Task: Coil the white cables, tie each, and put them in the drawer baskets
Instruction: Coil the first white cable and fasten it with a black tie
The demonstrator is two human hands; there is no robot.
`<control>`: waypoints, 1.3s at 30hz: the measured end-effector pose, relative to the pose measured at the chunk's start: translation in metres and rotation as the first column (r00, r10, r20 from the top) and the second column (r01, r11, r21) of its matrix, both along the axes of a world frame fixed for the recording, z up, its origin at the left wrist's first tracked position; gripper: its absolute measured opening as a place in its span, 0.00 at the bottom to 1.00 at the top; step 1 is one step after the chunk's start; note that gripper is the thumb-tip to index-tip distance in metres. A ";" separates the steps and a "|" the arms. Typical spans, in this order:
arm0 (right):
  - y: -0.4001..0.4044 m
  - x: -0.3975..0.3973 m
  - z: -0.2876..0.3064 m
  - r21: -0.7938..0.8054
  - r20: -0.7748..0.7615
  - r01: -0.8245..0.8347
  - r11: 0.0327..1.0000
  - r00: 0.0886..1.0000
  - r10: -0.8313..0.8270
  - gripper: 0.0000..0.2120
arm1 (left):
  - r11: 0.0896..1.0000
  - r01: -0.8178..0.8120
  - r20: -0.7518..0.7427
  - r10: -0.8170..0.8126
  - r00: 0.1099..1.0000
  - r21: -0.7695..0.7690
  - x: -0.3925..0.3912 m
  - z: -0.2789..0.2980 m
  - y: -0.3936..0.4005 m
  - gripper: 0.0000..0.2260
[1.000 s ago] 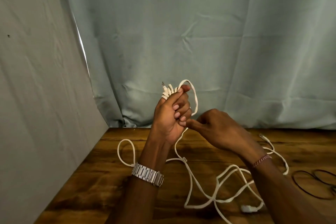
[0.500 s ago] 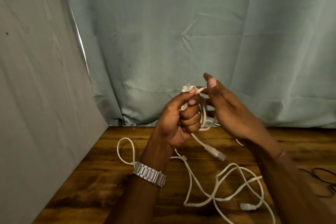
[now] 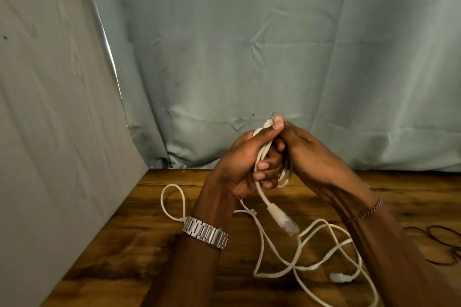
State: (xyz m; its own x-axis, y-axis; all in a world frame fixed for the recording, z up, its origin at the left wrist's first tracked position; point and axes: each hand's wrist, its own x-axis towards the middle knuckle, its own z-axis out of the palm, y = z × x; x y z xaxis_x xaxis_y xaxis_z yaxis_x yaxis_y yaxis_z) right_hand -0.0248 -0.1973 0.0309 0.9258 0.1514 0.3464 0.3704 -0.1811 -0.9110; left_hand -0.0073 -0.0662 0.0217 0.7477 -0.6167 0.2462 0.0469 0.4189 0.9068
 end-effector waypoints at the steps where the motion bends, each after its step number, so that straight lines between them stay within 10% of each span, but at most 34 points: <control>1: 0.002 -0.001 -0.001 0.028 -0.036 -0.008 1.000 0.999 0.009 0.26 | 1.000 -0.006 0.005 0.006 1.000 0.016 -0.001 0.000 0.000 0.17; 12: 0.007 -0.002 -0.002 0.172 -0.037 -0.053 0.984 0.997 0.061 0.24 | 0.971 -0.211 0.058 0.206 0.977 0.108 0.002 -0.004 -0.004 0.21; 24: -0.003 0.012 -0.009 -0.094 0.121 0.216 0.972 0.971 -0.204 0.39 | 0.889 -0.412 0.193 0.377 0.906 0.198 0.002 0.003 -0.008 0.19; 32: 0.006 0.013 -0.020 -0.131 0.340 0.487 0.863 0.840 -0.423 0.29 | 0.761 -0.591 0.261 0.533 0.805 0.269 0.001 -0.002 -0.027 0.28; 39: 0.009 0.006 -0.012 0.285 -0.101 0.173 0.943 0.984 -0.150 0.26 | 0.621 -0.777 0.301 0.726 0.619 0.100 -0.001 -0.010 -0.037 0.28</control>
